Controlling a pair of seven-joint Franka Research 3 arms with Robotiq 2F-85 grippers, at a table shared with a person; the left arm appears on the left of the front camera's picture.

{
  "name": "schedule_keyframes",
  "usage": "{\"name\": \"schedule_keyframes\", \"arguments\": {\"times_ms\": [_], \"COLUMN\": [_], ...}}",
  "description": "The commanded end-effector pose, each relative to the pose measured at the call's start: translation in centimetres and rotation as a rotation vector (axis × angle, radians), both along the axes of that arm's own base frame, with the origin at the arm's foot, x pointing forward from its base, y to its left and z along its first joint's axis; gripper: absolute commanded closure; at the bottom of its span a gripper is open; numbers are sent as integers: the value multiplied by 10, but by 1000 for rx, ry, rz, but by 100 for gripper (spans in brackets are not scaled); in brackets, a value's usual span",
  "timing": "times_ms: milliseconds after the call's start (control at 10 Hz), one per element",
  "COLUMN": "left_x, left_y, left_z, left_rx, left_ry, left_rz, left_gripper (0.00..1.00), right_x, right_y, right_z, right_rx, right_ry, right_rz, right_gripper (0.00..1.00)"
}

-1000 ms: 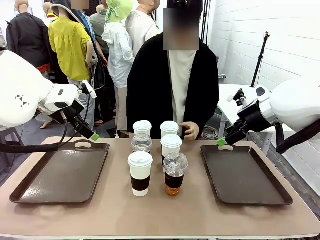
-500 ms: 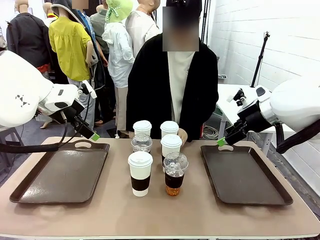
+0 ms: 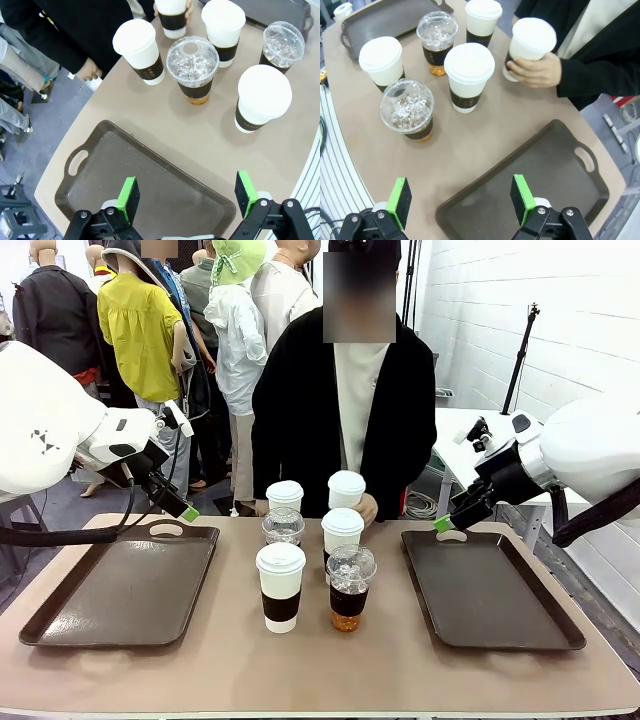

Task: Distribute the coffee onto the tray.
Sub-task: Pick up one iced Americano and place it on the right Handle tray.

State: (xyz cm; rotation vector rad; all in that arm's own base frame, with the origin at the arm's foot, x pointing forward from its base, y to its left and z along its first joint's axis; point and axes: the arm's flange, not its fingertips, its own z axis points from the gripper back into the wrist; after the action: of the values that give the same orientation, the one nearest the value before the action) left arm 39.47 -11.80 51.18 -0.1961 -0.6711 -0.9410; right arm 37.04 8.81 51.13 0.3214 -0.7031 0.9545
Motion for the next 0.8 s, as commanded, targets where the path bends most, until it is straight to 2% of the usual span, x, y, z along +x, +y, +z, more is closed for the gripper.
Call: {"name": "schedule_keyframes", "arguments": {"times_ms": [0, 500, 700], "left_x": [1, 1, 1], "left_y": [2, 2, 2], "left_z": [-1, -1, -1], "left_rx": [-11, -11, -11], "left_ry": [7, 7, 7], "left_rz": [-1, -1, -1], "left_gripper": [0, 0, 0], "right_x": [1, 0, 14], "right_y": [-1, 0, 5], "right_z": [-1, 0, 4], "right_rx": [20, 0, -109], "right_ry": [5, 0, 58], "right_rz": [15, 0, 14], "right_gripper": [0, 0, 0]}}
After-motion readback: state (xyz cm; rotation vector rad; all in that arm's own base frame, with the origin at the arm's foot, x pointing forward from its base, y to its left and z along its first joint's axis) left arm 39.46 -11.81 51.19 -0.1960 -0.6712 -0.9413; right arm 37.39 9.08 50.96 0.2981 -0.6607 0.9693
